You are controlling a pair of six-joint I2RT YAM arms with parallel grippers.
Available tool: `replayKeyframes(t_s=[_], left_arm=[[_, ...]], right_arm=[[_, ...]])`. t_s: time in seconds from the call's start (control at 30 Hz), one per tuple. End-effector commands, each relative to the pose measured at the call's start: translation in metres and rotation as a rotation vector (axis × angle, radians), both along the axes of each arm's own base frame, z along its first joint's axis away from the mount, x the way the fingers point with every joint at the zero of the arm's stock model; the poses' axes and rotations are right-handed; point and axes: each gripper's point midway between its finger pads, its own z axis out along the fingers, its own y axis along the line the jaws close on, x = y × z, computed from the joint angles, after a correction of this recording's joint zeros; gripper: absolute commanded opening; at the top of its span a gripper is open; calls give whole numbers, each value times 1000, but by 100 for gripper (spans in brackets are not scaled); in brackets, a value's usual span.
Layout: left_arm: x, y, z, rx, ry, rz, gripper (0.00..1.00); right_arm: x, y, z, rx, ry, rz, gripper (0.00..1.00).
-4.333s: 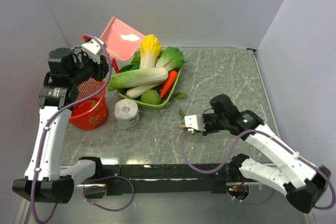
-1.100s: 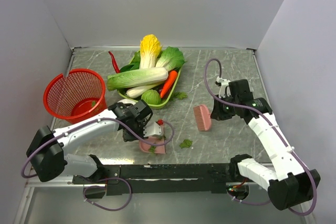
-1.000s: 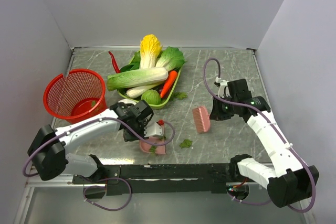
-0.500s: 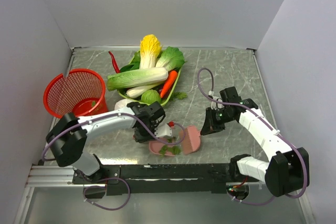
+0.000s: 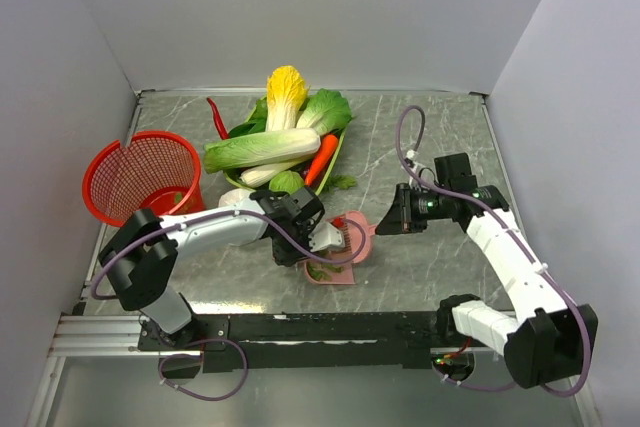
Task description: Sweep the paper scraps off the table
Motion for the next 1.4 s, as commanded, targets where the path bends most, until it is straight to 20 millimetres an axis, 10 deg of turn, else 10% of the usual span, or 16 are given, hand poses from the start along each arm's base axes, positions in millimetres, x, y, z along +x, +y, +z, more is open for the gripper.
replayKeyframes(t_s=[0.0, 0.37, 0.53, 1.07, 1.37], left_arm=[[4, -9, 14, -99, -27, 26, 1], [24, -11, 43, -171, -86, 68, 1], [32, -12, 61, -203, -135, 61, 1], [61, -32, 156, -385, -277, 139, 1], [109, 11, 217, -441, -393, 435, 1]], right_arm=[[-1, -3, 36, 7, -129, 31, 0], [73, -44, 81, -138, -335, -172, 0], [108, -98, 67, -386, -355, -391, 0], [107, -128, 31, -412, -225, -520, 0], [107, -130, 19, -378, -175, -551, 0]])
